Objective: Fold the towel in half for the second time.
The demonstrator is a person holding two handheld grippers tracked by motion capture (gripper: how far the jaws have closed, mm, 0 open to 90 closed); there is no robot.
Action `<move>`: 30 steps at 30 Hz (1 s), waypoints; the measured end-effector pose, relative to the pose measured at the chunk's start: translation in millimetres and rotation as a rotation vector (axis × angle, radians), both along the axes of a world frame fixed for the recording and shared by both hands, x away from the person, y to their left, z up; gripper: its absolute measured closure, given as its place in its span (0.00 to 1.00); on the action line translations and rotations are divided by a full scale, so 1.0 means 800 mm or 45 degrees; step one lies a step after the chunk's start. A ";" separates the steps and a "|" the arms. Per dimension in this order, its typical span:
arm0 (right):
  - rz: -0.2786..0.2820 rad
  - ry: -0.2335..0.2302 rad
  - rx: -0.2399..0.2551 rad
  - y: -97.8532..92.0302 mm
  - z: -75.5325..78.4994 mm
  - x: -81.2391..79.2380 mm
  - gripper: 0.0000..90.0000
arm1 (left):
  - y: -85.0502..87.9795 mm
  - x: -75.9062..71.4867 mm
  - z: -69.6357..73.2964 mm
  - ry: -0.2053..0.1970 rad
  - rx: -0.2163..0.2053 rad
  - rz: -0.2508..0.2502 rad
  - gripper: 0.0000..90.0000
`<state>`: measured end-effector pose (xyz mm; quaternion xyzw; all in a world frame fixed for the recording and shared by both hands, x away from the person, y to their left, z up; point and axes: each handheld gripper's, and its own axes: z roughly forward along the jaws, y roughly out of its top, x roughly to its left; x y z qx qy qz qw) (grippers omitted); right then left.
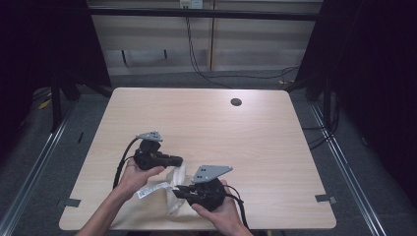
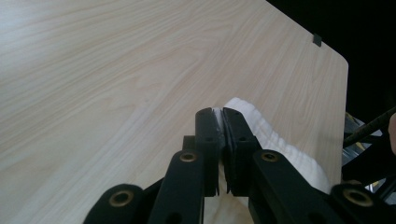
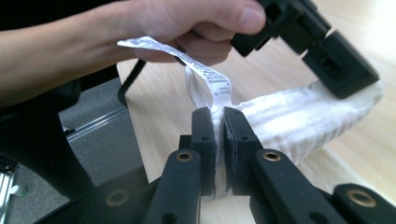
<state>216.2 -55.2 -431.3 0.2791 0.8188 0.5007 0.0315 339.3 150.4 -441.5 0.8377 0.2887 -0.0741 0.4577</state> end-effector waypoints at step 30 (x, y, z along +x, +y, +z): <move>-0.075 0.094 -0.224 -0.071 -0.060 -0.029 0.84 | -0.095 0.004 -0.062 0.085 0.081 -0.107 0.84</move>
